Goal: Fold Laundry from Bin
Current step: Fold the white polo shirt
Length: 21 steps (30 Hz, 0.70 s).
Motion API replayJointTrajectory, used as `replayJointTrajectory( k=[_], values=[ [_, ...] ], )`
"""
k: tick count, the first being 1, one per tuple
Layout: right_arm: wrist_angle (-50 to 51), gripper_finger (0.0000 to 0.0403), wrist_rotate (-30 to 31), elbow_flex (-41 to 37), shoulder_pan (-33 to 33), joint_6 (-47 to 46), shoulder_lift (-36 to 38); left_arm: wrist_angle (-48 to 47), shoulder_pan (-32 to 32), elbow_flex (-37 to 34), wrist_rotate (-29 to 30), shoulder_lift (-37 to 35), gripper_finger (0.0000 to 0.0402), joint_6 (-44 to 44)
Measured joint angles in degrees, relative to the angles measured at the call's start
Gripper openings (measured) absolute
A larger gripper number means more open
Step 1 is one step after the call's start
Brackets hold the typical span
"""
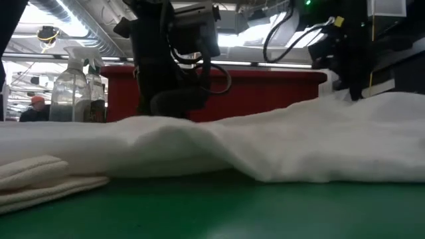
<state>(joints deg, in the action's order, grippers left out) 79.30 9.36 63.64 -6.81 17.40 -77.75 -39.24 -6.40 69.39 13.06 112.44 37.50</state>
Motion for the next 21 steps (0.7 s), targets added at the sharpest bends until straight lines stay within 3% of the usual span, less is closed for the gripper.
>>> replayJointTrajectory(
  k=[9,17,21],
  values=[
    [4.31,0.0,-1.09,-2.91,0.02,-15.97,6.44,-0.59,-0.04,0.26,0.24,0.15,0.0101,-0.04],
    [1.55,0.0014,-1.52,-4.33,0.02,-16.95,6.68,-5.81,0.06,6.76,6.81,0.87,0.0088,-4.0],
    [0.22,0.0034,-0.44,-4.33,0.02,-16.97,6.66,-10.09,0.4,10.58,6.91,0.65,0.0085,-4.92]
  ],
)
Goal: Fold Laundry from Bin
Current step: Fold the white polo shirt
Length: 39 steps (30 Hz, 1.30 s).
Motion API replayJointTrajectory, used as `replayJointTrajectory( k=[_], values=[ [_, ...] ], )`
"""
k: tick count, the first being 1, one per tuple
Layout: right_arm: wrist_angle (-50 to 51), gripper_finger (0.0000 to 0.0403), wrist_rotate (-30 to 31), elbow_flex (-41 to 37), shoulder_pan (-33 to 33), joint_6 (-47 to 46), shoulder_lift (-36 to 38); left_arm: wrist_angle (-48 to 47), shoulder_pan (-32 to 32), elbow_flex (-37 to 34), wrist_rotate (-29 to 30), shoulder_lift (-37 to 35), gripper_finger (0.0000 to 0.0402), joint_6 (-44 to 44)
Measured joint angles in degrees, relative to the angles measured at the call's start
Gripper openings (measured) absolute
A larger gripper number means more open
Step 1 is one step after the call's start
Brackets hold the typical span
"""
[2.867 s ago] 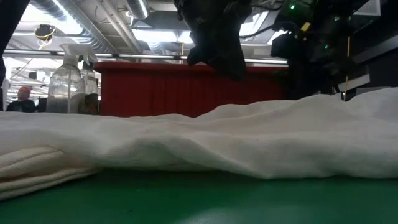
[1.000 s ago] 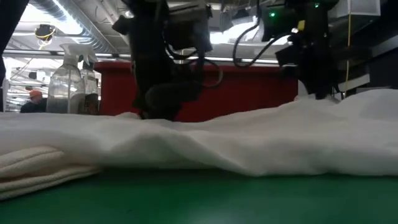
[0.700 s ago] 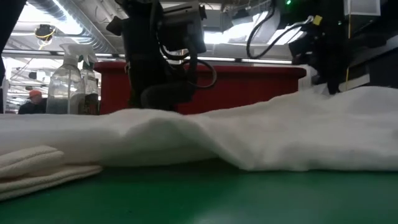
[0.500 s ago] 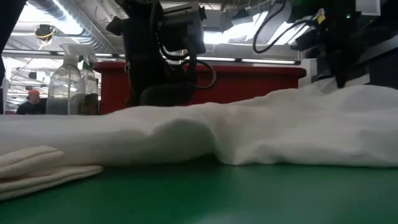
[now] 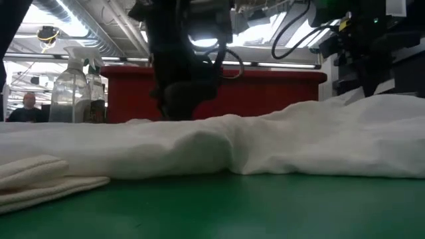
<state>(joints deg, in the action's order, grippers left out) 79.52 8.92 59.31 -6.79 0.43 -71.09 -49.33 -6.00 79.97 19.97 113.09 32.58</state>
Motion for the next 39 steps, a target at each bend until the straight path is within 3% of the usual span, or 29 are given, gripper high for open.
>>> replayJointTrajectory(
  k=[9,15,17,24,27,33,39],
  values=[
    [0.16,0.0121,3.53,0.0,0.0,-0.31,0.0,-8.15,-0.66,9.67,-2.18,-0.07,0.0084,-2.32],
    [4.52,0.0131,7.69,0.0,0.0,-0.52,0.38,-11.93,-2.24,13.74,-8.84,-0.17,0.0084,-3.28],
    [5.92,0.0128,5.5,0.56,0.03,-2.1,0.92,-12.02,-3.1,14.2,-11.86,-0.19,0.0084,-3.26],
    [-1.01,0.0125,-12.49,1.01,3.47,-4.53,6.37,-12.45,-8.41,14.59,-24.4,-0.21,0.0084,-1.15],
    [-6.28,0.0124,-15.19,1.01,7.67,-6.22,7.85,-11.7,-11.18,14.59,-23.43,-0.21,0.0084,2.46],
    [-16.16,0.0124,-16.03,1.01,19.0,-10.66,6.87,-10.07,-16.84,14.59,-15.95,0.34,0.0084,10.2],
    [-19.15,0.0124,-9.8,-1.17,28.71,-16.58,2.24,-8.26,-21.09,14.59,-10.75,2.3,0.0084,15.92]
  ],
)
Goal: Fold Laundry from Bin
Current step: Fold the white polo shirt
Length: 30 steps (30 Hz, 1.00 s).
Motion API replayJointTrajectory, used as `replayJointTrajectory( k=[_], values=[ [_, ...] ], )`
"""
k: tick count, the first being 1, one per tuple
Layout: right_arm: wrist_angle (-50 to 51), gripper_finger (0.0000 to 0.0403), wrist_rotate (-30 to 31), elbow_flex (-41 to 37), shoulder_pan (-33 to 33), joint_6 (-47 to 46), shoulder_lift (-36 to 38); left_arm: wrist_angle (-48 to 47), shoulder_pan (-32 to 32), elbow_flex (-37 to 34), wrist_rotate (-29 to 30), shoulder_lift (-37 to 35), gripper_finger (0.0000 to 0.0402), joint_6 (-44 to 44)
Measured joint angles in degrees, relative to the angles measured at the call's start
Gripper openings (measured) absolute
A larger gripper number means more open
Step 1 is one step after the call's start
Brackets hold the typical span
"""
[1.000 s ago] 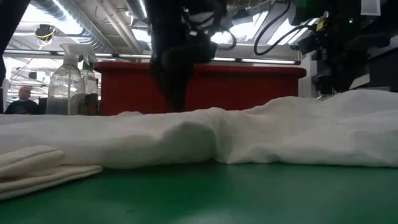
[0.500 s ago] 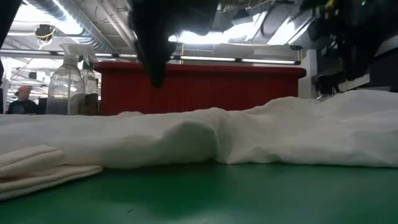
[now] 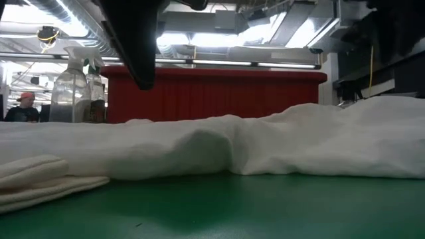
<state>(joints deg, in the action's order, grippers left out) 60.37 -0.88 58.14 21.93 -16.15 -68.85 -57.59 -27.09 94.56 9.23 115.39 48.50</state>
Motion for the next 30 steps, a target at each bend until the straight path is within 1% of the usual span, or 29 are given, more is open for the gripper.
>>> replayJointTrajectory(
  k=[4,7,11,14,18,21,27,30],
  values=[
    [-7.44,0.0124,0.05,-6.38,4.73,-2.29,-2.76,0.43,-2.16,-0.07,0.35,2.03,0.0084,2.47],
    [-11.58,0.0124,1.53,-10.44,7.28,-6.17,-4.18,0.15,-3.64,-0.07,1.18,3.82,0.0084,3.99],
    [-13.38,0.0124,5.8,-15.03,8.6,-12.82,-5.59,0.08,-4.48,-0.07,3.17,7.08,0.0084,5.42],
    [-15.79,0.0124,5.35,-18.9,8.55,-15.78,-6.11,0.22,-4.48,-0.11,1.57,9.74,0.0084,5.35],
    [-20.29,0.0124,-0.54,-24.16,8.7,-16.57,-6.04,-0.03,-4.43,0.18,-3.42,11.32,0.0084,2.75],
    [-21.02,0.0124,-4.97,-26.15,9.7,-16.41,-5.78,-0.26,-4.54,0.17,-5.87,11.43,0.0084,1.04],
    [-20.8,0.0124,-13.19,-25.51,14.28,-14.75,-5.83,-0.33,-4.8,0.04,-7.25,10.73,0.0084,0.84],
    [-20.3,0.0124,-15.59,-24.12,16.75,-14.66,-6.0,-0.25,-4.83,0.13,-9.24,10.73,0.0084,0.52]
  ],
)
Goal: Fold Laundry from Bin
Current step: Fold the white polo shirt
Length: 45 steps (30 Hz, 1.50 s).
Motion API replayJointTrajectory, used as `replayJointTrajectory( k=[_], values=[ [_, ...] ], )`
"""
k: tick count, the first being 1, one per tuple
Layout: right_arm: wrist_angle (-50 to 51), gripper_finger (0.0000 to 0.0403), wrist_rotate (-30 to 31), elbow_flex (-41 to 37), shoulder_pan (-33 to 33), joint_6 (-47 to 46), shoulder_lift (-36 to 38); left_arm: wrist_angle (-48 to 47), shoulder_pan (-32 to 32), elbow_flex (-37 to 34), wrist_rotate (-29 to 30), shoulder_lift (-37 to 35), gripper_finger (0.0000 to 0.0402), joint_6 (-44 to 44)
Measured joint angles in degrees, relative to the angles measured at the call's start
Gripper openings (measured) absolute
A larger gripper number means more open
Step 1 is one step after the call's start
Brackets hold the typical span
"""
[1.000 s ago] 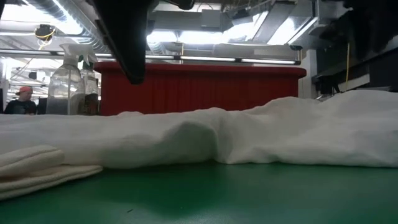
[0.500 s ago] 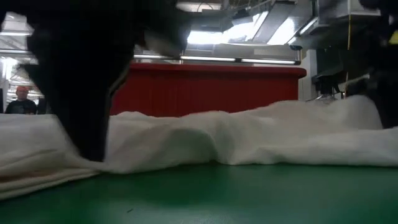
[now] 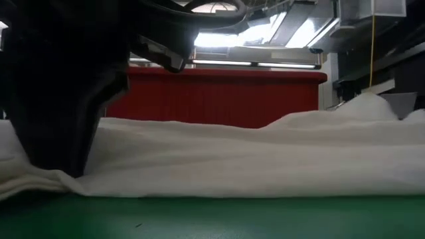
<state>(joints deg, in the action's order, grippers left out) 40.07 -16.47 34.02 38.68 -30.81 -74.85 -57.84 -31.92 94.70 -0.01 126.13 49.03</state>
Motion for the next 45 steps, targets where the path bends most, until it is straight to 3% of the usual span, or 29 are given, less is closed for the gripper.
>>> replayJointTrajectory(
  k=[7,16,20,27,35,40,45],
  values=[
    [4.42,0.0124,0.73,5.41,1.86,0.49,0.02,-1.07,0.32,0.4,-3.6,-1.75,0.0084,-1.1],
    [19.56,0.0124,7.5,15.84,1.85,4.09,0.09,-0.88,3.45,1.05,-2.36,-12.76,0.0084,-3.14],
    [24.63,0.0124,11.18,20.55,1.81,5.58,0.12,-1.04,6.08,1.08,2.63,-17.63,0.0084,-4.77],
    [28.1,0.0124,18.08,25.95,1.81,8.75,0.15,-1.74,11.9,1.18,18.82,-21.75,0.0087,-10.33],
    [28.76,0.0124,18.48,26.64,1.81,8.83,0.15,-1.77,20.15,1.14,14.21,-19.85,0.0153,-19.88],
    [30.13,0.0124,18.54,26.64,1.81,8.85,0.15,-2.15,25.26,1.14,16.9,-17.93,0.0201,-24.37],
    [30.71,0.0124,18.92,26.64,1.81,8.85,0.15,-1.82,29.96,0.36,18.34,-14.98,0.0213,-24.73]
  ],
)
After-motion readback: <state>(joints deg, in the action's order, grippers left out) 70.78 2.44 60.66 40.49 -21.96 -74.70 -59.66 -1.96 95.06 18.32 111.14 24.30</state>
